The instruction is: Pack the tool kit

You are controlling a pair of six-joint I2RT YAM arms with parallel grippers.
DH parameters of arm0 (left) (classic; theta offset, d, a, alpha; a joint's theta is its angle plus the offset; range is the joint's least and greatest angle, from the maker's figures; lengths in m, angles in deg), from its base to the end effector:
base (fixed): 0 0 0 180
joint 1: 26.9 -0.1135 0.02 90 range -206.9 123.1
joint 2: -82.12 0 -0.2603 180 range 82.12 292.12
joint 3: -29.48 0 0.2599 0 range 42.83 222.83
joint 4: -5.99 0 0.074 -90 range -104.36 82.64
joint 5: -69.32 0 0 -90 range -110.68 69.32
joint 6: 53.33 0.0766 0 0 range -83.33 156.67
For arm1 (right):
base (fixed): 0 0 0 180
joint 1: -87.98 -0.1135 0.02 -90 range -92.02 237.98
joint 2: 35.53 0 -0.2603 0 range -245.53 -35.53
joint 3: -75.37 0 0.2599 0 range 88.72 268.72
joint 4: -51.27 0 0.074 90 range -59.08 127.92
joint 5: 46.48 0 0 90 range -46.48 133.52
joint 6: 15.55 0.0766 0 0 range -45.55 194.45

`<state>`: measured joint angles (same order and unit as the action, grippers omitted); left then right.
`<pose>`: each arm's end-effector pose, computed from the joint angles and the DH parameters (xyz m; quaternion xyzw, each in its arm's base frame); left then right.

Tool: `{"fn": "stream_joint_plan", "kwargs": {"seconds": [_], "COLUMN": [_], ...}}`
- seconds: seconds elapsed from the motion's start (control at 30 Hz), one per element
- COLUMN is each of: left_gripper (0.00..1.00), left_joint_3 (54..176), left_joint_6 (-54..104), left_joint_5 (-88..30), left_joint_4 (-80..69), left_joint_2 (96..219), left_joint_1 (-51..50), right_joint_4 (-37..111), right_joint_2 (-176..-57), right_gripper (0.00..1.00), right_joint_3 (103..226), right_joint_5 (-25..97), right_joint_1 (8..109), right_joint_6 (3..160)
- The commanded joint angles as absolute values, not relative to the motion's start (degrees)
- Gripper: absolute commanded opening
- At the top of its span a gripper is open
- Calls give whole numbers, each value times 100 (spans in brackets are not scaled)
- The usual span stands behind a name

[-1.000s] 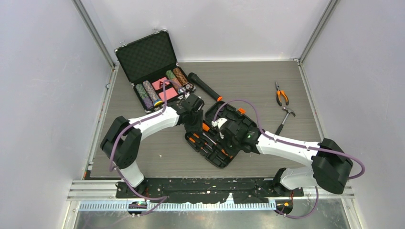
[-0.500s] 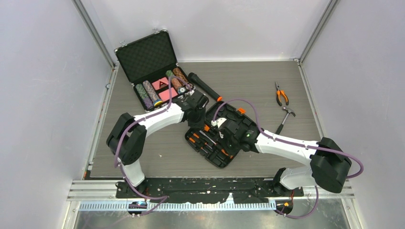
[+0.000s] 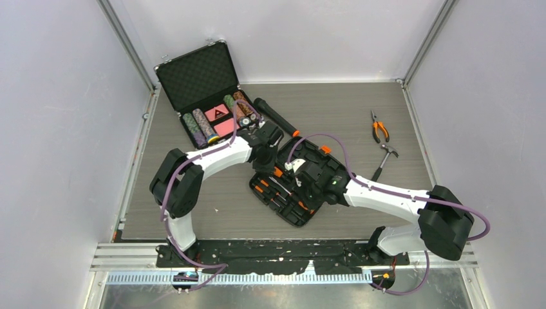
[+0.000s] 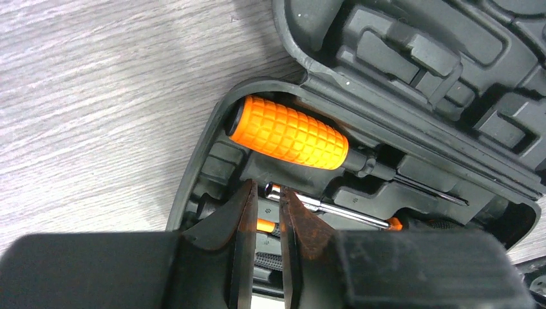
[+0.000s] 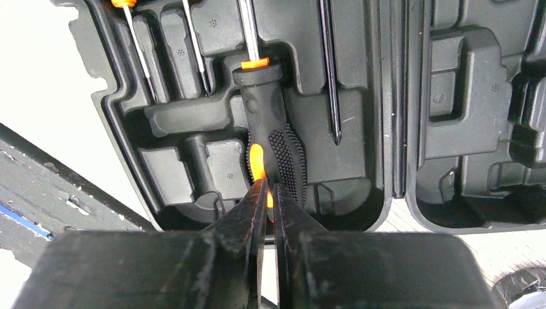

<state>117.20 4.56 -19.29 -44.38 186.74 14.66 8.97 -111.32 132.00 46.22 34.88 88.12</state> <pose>0.2950 -0.2590 0.1509 0.0784 0.9772 -0.1086 0.1648 0.1671 0.2166 0.1483 -0.3214 0.9140 0.1165 0.2183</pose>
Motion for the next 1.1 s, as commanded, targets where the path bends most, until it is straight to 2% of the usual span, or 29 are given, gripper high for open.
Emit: {"fn": "stream_joint_plan", "kwargs": {"seconds": [0.0,0.37,1.07], "left_gripper": [19,17,7], "left_joint_3": [11941,11957,12502], "left_joint_6": [761,1017,712], "left_joint_5": [-2042,-2510,-2120], "left_joint_4": [-4585,-4612,-5264], "left_joint_2": [18766,18878,19824], "left_joint_1": [1476,1476,1506], "right_joint_4": [783,762,721], "right_joint_2": [-11329,-11323,-11481], "right_gripper": [13,12,8], "right_joint_3": [13110,13131,13208], "right_joint_5": [4429,4430,4086], "right_joint_1": [3489,3494,3481], "right_joint_6": [8899,8935,8920]}}
